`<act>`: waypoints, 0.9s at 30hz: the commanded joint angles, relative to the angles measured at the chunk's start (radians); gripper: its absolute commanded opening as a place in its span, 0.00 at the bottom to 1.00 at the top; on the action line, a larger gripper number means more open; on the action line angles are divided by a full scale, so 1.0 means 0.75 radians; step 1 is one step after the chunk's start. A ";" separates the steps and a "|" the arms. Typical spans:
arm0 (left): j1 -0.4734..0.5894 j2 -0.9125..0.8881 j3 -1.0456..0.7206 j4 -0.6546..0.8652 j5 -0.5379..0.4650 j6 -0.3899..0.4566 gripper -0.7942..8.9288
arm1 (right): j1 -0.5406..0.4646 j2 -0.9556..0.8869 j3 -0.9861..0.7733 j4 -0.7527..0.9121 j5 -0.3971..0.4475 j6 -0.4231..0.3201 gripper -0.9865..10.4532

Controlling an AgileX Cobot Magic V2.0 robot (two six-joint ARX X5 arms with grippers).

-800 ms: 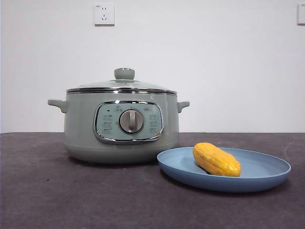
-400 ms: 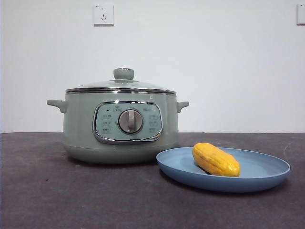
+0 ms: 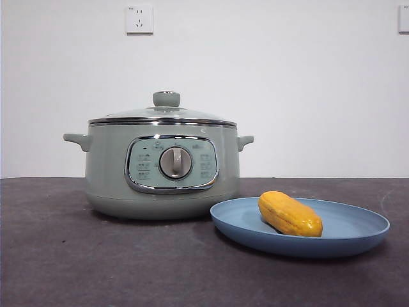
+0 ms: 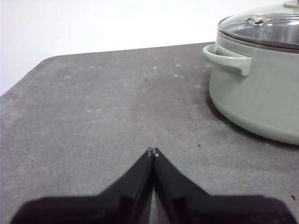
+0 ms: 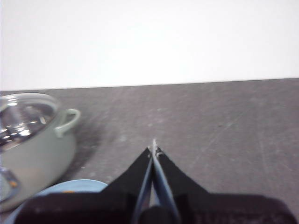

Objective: Take the corn out from the steamer,put the corn on the plate,close the lid

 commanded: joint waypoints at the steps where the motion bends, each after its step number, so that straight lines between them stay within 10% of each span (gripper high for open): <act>1: 0.004 -0.003 -0.018 0.003 -0.001 -0.011 0.08 | -0.040 -0.087 -0.147 0.106 0.004 -0.021 0.09; 27: 0.004 -0.003 -0.018 0.004 -0.001 -0.011 0.08 | -0.071 -0.332 -0.570 0.159 0.004 0.030 0.09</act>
